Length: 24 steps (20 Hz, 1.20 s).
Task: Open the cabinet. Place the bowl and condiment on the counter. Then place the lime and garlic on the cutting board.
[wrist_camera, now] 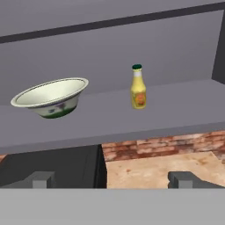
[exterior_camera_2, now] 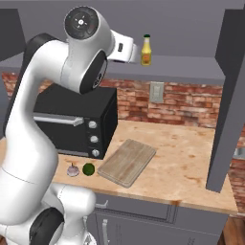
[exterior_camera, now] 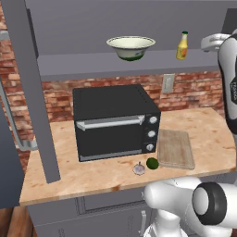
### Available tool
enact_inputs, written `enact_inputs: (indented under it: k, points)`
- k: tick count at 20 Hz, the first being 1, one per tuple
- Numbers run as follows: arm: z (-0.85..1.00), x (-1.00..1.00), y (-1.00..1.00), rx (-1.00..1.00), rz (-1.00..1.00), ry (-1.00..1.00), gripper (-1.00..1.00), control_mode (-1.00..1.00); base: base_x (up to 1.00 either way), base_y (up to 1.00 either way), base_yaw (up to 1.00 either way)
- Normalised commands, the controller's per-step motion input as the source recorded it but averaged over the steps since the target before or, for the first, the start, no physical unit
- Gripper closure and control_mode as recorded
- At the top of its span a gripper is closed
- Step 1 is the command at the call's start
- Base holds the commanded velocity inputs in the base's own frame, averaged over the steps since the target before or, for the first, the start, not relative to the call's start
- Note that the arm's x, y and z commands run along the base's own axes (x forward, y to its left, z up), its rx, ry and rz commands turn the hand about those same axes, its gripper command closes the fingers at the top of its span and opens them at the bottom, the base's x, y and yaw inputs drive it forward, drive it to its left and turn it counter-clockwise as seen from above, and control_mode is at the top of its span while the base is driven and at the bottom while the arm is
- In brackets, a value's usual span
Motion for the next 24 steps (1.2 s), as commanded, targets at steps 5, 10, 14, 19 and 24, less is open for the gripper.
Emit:
enact_inputs:
  k: [5, 10, 14, 19, 24]
  points:
    - [0.00, 0.19, -0.16, 0.00, 0.00, 0.00, -1.00, -1.00, 0.00, 0.00, 0.00]
    - [-0.17, 0.25, 0.00, 0.00, 0.00, 0.00, -1.00, -1.00, 0.00, 0.00, 0.00]
    - [-0.13, 0.24, 0.00, 0.00, 0.00, 0.00, -1.00, -1.00, 0.00, 0.00, 0.00]
    - [-0.01, 0.24, 0.00, 0.00, 0.00, 0.00, -1.00, -1.00, 0.00, 0.00, 0.00]
    - [-0.04, 0.26, -0.03, 0.00, 0.00, 0.00, -1.00, -1.00, 0.00, 0.00, 0.00]
